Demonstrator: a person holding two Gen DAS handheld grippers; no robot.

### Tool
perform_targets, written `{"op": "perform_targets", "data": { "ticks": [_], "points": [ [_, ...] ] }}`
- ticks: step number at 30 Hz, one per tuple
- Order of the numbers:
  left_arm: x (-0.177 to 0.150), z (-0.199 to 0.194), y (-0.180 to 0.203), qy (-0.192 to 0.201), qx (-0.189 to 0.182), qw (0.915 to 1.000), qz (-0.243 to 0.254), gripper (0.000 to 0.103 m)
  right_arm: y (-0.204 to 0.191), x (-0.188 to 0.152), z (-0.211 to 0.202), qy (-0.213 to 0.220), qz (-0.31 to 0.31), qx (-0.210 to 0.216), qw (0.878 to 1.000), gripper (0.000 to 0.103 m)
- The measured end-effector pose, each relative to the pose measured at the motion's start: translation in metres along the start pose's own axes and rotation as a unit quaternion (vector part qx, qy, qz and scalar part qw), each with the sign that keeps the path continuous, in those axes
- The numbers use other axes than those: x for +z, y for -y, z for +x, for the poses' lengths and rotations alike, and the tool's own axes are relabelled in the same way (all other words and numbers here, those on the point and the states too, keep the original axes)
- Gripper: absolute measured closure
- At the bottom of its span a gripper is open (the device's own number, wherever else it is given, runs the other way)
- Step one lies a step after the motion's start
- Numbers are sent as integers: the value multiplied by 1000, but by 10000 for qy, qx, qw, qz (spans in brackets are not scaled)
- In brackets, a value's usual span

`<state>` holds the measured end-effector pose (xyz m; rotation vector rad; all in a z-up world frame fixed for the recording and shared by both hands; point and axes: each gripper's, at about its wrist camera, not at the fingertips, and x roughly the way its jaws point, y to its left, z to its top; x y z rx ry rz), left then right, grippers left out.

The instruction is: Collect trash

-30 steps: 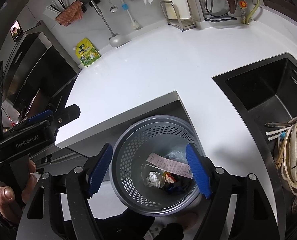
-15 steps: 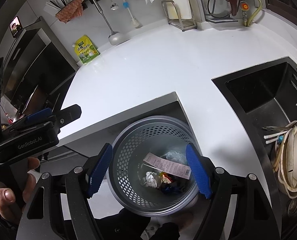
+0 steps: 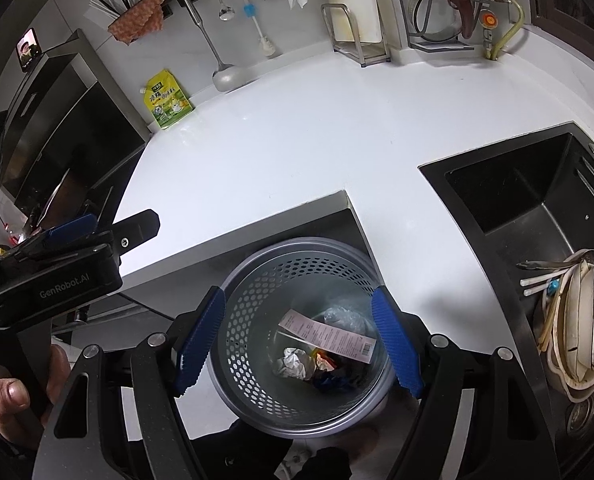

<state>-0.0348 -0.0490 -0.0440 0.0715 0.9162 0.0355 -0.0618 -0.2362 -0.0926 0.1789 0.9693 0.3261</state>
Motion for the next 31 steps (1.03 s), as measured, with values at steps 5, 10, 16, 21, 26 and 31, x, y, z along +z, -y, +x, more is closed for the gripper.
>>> {"op": "perform_targets", "data": {
  "ticks": [5, 10, 16, 21, 26, 31],
  "points": [
    [-1, 1, -1, -28, 12, 10000, -26, 6, -2, 1, -1, 22, -34, -84, 10000, 30],
    [-2, 2, -4, -75, 6, 9999, -84, 6, -5, 2, -1, 17, -75, -151, 9999, 30],
    [-5, 3, -8, -126, -14, 9998, -124, 6, -7, 2, -1, 25, -90, -220, 9997, 30],
    [-6, 0, -9, -52, -31, 9999, -147, 6, -8, 3, 0, 1, -111, -244, 9996, 30],
    [-5, 1, -10, -102, 18, 9998, -162, 6, -9, 3, 0, 17, -126, -302, 9995, 30],
    [-5, 1, -9, -115, 13, 9998, -159, 6, -8, 4, -1, 31, -102, -322, 9994, 30]
  ]
}}
